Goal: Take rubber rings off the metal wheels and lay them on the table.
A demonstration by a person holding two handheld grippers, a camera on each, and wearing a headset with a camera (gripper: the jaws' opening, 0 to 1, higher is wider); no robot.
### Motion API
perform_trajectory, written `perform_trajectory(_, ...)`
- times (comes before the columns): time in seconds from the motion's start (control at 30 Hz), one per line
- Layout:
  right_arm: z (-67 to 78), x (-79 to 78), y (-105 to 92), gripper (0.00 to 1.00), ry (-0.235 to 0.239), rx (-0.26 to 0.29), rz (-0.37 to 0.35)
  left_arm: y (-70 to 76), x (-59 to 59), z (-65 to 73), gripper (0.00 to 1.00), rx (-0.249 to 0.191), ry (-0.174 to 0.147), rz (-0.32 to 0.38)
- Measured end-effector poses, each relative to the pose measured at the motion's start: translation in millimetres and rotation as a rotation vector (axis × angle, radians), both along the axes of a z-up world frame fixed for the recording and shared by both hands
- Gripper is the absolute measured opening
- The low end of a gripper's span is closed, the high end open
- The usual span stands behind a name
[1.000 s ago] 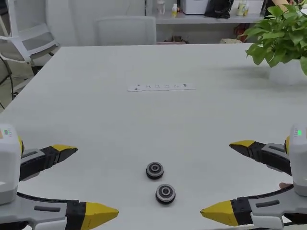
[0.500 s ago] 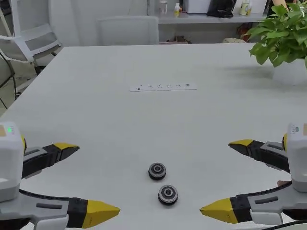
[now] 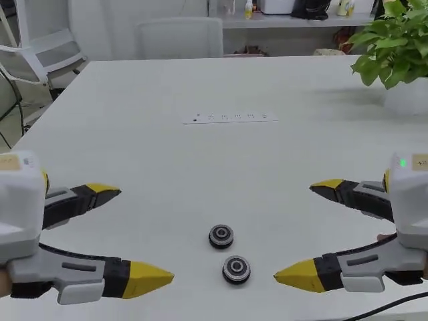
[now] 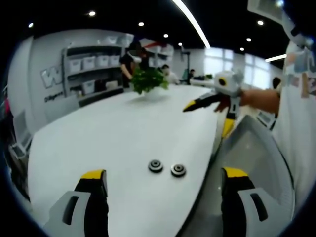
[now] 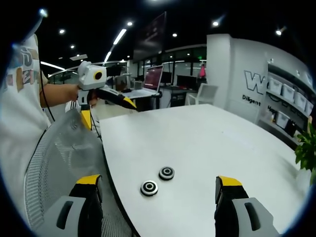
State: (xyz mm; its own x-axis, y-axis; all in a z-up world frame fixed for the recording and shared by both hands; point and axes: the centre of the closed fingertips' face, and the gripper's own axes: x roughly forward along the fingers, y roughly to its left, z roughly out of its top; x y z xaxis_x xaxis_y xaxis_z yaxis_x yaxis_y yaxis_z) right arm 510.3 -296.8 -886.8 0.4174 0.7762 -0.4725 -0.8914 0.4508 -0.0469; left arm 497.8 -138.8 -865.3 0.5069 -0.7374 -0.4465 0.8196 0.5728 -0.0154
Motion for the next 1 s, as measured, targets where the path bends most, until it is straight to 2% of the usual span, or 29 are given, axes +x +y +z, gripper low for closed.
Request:
perform_trajectory(0.17, 0.8, 5.7, 4.7, 0.93, -0.009, -0.006, 0.020, -3.9, 7.8, 0.5, 0.95, 0.000, -0.002, -0.017)
perform_trajectory(0.5, -11.8, 15.2, 13.1, 0.89, 0.001, -0.031, 0.062, -15.7, 19.1, -2.5, 0.90, 0.010, -0.004, -0.069)
perform_trajectory(0.87, -29.7, 20.8, 21.6, 0.83, 0.034, -0.028, 0.106, -35.8, 30.6, -15.8, 0.83, 0.018, 0.012, -0.137)
perform_trajectory(1.0, -39.0, 21.3, 23.6, 0.80, 0.048, -0.036, 0.119, -41.8, 33.1, -24.5, 0.80, 0.026, 0.031, -0.157)
